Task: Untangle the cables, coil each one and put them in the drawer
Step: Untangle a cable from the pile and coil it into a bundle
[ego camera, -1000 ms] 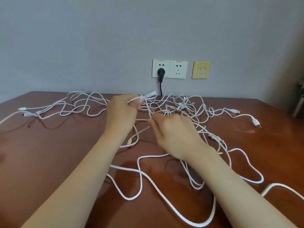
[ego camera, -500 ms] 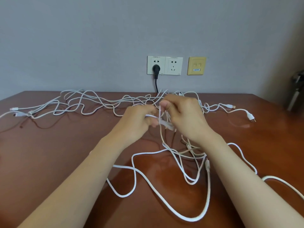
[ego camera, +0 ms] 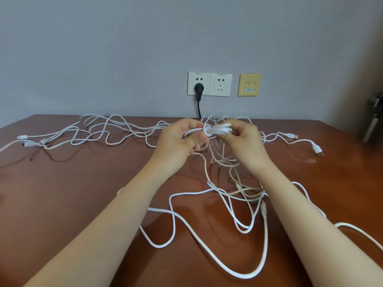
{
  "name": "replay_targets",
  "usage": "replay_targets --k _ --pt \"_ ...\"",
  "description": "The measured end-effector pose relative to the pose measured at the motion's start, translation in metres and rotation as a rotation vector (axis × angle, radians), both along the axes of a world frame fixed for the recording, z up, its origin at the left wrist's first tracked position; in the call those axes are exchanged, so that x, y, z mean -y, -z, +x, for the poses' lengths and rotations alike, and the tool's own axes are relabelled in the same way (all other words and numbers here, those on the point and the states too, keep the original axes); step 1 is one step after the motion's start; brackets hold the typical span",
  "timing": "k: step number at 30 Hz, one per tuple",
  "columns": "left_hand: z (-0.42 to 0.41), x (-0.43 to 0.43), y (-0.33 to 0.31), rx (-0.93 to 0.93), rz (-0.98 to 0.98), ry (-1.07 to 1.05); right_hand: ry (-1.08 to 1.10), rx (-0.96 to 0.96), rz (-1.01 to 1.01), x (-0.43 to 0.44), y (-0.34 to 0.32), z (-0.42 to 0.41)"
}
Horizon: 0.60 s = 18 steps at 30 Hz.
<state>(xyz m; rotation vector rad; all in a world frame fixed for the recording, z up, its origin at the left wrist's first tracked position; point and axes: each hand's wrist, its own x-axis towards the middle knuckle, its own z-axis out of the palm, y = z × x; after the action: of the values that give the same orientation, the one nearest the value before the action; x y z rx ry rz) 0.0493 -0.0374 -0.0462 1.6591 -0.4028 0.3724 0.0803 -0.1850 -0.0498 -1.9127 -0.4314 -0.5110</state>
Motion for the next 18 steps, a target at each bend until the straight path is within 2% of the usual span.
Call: replay_targets --k 4,9,14,18 --pt "0.007 -0.005 0.001 0.000 -0.115 -0.163 -0.006 0.029 -0.140 -0.014 0.008 -0.006" --pt "0.017 -0.014 0.006 -0.015 -0.119 -0.314 -0.019 0.074 -0.428 -0.024 0.011 -0.014" --pt "0.013 -0.017 0.009 0.026 0.108 -0.422 0.015 0.234 -0.705 -0.027 0.000 -0.033" --pt "0.012 -0.014 0.010 0.040 0.237 -0.415 0.044 0.313 -0.704 -0.024 -0.006 -0.039"
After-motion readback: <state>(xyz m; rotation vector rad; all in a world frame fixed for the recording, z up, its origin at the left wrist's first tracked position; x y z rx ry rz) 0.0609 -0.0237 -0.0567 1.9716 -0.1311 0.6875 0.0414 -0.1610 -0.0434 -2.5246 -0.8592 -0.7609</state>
